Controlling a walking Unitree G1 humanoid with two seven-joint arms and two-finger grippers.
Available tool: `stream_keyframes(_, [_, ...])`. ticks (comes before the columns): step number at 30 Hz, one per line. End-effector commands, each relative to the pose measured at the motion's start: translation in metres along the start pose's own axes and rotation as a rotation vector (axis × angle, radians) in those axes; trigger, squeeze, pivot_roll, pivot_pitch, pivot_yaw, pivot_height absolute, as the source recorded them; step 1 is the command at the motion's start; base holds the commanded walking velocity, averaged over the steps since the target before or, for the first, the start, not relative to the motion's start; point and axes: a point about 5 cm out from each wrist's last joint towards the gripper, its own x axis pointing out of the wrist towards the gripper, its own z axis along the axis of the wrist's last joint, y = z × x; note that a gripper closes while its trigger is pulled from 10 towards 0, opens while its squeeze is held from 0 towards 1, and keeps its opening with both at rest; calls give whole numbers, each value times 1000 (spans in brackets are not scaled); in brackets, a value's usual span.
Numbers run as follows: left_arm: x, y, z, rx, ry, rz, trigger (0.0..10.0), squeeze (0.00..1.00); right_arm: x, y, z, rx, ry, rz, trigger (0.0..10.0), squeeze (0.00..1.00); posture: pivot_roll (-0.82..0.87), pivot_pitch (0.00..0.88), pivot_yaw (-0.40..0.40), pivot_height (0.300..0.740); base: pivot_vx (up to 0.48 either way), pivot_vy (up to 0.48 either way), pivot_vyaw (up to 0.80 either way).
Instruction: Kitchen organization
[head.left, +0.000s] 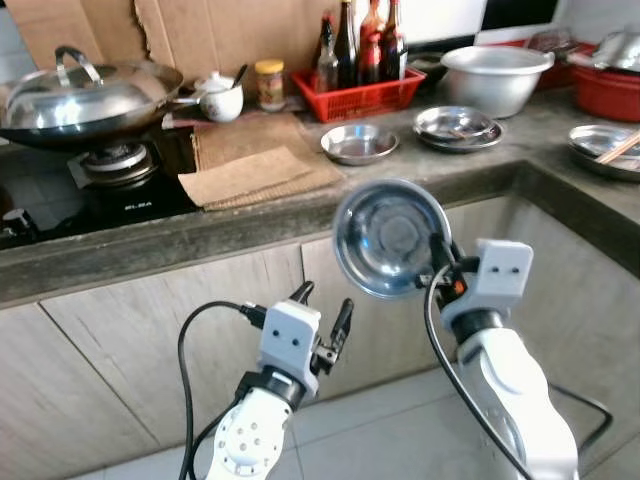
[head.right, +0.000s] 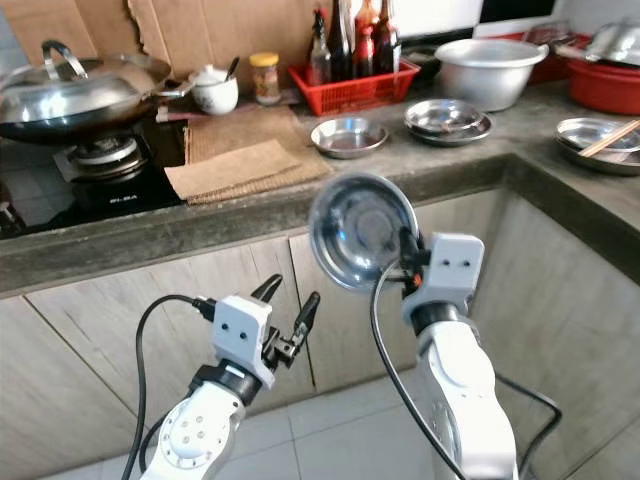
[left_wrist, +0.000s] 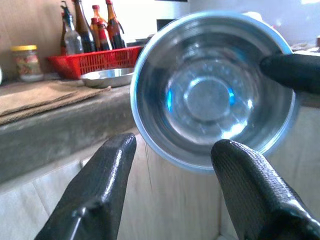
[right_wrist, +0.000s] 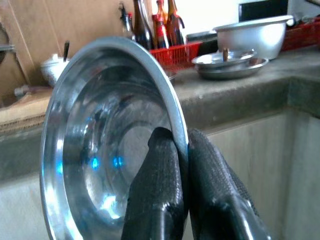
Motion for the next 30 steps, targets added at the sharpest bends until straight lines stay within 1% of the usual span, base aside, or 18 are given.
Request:
stream_keyframes(1, [-2, 4, -1, 11, 5, 4, 10000, 0, -3, 6, 6, -12, -35, 19, 10000, 0, 98, 44, 8, 740, 0, 0, -788])
stream_keyframes(6, [-2, 4, -2, 7, 11, -1, 10000, 0, -8, 2, 1, -38, -21, 4, 10000, 0, 91, 38, 11, 740, 0, 0, -788])
stream_keyframes(7, [-2, 3, -3, 3, 17, -6, 10000, 0, -12, -2, -2, -66, -12, -19, 10000, 0, 89, 36, 12, 740, 0, 0, -788])
stream_keyframes(10, [-3, 3, -4, -3, 21, -15, 10000, 0, -18, -7, -6, -103, 2, -46, 10000, 0, 87, 36, 16, 740, 0, 0, -788])
stream_keyframes(14, [-6, 3, -8, 0, 41, -38, 10000, 0, -27, -7, -11, -160, 27, -19, 10000, 0, 82, 40, 23, 740, 0, 0, -788])
stream_keyframes(17, [-8, 3, -10, -1, 48, -49, 10000, 0, -32, -6, -13, -197, 37, 11, 10000, 0, 79, 45, 21, 740, 0, 358, -785])
stream_keyframes(25, [-9, 2, -13, -4, 60, -72, 10000, 0, -38, -4, -16, -185, 53, -4, 10000, 0, 78, 52, 23, 740, 0, 429, -781])
stream_keyframes(27, [-9, 2, -13, -7, 61, -72, 10000, 0, -38, -3, -16, -184, 53, -12, 10000, 0, 78, 52, 23, 740, 0, 296, -781])
stream_keyframes(30, [-9, 1, -13, -11, 63, -74, 10000, 0, -38, -3, -16, -177, 53, -20, 10000, 0, 78, 57, 24, 740, 0, 0, -781])
